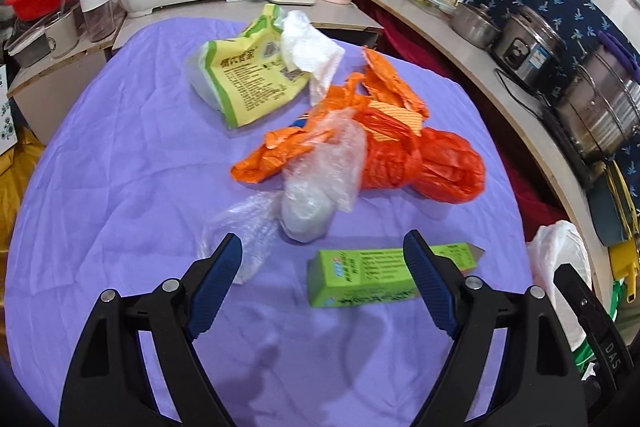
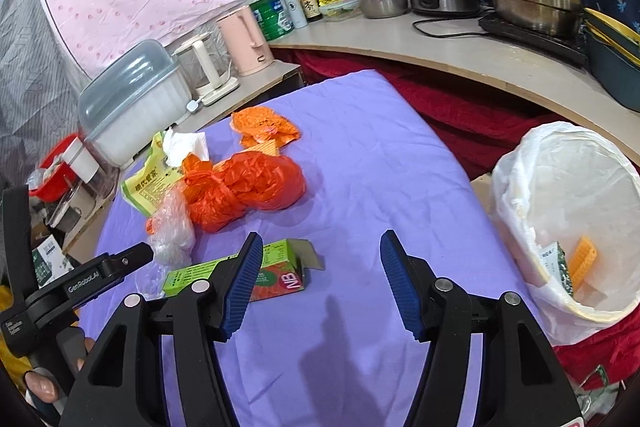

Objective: Collect trash
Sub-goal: 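Move both tools back toward the remaining trash on the table, then grasp the clear plastic bag with the left tool while the right tool grasps the orange printed bag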

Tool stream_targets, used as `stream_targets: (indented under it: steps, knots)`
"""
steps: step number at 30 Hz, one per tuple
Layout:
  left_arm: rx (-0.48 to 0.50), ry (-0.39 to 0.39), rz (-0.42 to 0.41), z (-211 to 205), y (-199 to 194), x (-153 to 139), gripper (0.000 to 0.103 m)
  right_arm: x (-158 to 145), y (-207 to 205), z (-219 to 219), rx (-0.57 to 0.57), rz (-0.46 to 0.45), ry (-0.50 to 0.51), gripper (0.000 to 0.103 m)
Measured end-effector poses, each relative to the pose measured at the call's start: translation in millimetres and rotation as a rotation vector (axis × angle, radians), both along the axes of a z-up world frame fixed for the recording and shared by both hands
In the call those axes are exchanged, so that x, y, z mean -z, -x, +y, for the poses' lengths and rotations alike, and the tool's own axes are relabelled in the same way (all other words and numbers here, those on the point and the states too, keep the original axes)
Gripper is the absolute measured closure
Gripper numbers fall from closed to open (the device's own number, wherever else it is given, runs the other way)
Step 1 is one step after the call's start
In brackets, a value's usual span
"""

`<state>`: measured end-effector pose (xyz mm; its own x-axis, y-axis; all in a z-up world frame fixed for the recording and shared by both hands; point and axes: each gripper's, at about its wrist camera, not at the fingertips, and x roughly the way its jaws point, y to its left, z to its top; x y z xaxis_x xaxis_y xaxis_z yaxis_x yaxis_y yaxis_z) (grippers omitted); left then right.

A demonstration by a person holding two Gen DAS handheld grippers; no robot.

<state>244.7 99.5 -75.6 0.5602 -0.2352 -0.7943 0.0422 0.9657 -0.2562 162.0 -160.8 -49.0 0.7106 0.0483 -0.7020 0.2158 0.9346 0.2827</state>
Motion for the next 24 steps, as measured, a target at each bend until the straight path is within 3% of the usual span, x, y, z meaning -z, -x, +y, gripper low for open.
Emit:
stream_targets:
  steps: [12,13,16,18,21,24]
  knots:
    - [-0.008,-0.078,0.025,-1,-39,30,0.027,22,-36,20,-0.042,0.050,-0.006,0.044]
    - [-0.005,-0.074,0.028,-1,-41,32,0.029,24,-39,21,-0.044,0.055,-0.006,0.044]
    - [0.015,-0.060,0.054,-2,-48,38,0.049,29,-44,23,-0.049,0.066,-0.013,0.044]
    - [0.029,-0.053,0.073,-2,-51,42,0.071,31,-47,24,-0.053,0.070,-0.014,0.044]
    - [0.034,-0.036,0.081,2,-49,42,0.079,32,-50,28,-0.062,0.074,-0.015,0.044]
    - [0.027,-0.017,0.068,10,-44,35,0.080,32,-52,33,-0.072,0.073,-0.017,0.044]
